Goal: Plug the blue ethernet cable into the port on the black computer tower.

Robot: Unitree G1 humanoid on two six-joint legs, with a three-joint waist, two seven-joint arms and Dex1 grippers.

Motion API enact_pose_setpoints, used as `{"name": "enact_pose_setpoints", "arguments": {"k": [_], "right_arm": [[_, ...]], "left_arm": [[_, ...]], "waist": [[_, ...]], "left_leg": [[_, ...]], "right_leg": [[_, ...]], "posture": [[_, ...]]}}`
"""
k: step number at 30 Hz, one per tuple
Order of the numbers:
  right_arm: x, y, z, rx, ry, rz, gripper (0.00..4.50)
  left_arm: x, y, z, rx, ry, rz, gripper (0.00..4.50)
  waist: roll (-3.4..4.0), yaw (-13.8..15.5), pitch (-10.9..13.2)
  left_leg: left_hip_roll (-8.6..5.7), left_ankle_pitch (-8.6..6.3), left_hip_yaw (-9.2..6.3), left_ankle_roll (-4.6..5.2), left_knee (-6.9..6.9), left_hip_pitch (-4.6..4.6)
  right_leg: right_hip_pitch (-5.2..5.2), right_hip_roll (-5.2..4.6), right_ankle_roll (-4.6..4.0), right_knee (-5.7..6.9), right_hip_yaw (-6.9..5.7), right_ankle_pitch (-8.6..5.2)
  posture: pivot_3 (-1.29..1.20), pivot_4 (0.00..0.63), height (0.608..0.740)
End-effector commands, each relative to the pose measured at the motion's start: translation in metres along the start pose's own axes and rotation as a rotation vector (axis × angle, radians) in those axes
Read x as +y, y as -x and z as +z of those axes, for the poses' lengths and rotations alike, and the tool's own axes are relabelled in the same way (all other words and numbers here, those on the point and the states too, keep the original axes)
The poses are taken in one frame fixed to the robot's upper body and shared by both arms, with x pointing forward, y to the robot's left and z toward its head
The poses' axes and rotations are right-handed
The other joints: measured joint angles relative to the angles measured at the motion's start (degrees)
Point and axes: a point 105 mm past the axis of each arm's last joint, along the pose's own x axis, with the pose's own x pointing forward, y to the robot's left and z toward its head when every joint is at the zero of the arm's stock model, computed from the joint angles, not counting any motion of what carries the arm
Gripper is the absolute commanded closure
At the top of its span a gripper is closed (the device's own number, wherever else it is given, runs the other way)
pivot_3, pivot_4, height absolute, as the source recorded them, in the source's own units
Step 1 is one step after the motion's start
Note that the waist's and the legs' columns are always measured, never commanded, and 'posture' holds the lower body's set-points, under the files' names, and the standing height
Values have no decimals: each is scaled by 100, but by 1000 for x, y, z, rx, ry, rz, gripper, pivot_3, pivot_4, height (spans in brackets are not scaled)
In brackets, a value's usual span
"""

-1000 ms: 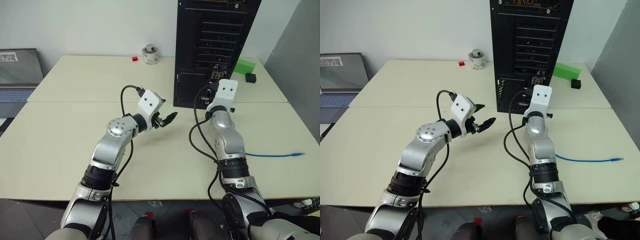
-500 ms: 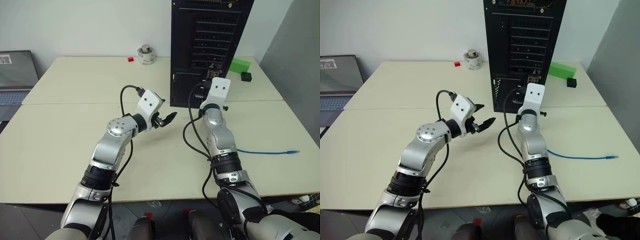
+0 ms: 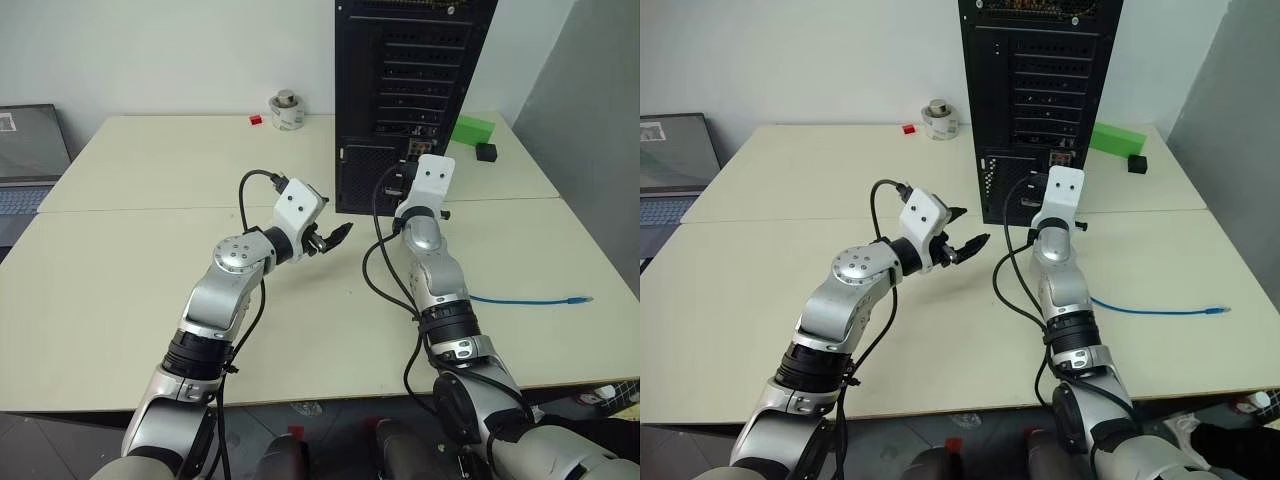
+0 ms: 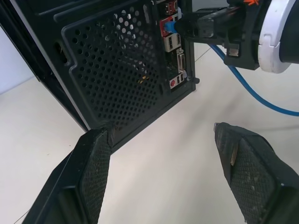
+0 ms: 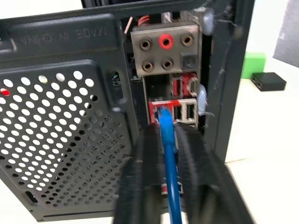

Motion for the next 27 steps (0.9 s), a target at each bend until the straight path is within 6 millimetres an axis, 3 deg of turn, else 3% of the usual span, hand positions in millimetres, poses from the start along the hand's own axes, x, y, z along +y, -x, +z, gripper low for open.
{"name": "enact_pose_setpoints", "arguments": {"k": [1,3,9,14,19,27], "right_arm": [[-1,5,17,-69,3,35,2995],[-5,9,18,-72,5,45,2723],[-5,25,30,-92,17,135,1262],[-12,51,43,-85,47,306,66],[-37,76,58,-43,156,537,28],[-77,91,70,41,250,684,28]], "left_arm": [[8,1,11,-47,-11,33,890],[7,-1,7,-25,4,23,890],[7,-5,-2,22,-36,19,890],[16,-4,0,28,-44,18,890],[36,0,6,24,-60,25,890],[50,2,21,-15,-86,-17,890]], "waist": [[0,6,0],[0,8,0],[0,50,0],[0,106,0],[0,162,0],[-1,199,1]], "left_leg": [[0,0,-1,0,-1,-3],[-2,0,-1,0,-1,-11],[-8,1,6,-1,3,-43],[-8,0,3,0,2,-44],[-20,0,2,2,7,-46],[-13,0,5,3,6,-43]], "right_leg": [[-1,0,0,-3,0,0],[-4,-2,0,-8,0,0],[-44,-32,0,4,1,0],[-44,-31,0,2,-4,0],[-40,-23,1,-1,-10,0],[-33,-4,1,-7,-10,0]], "posture": [[0,150,740],[0,150,740],[0,150,740],[0,150,740],[0,150,740],[0,150,740]]}}
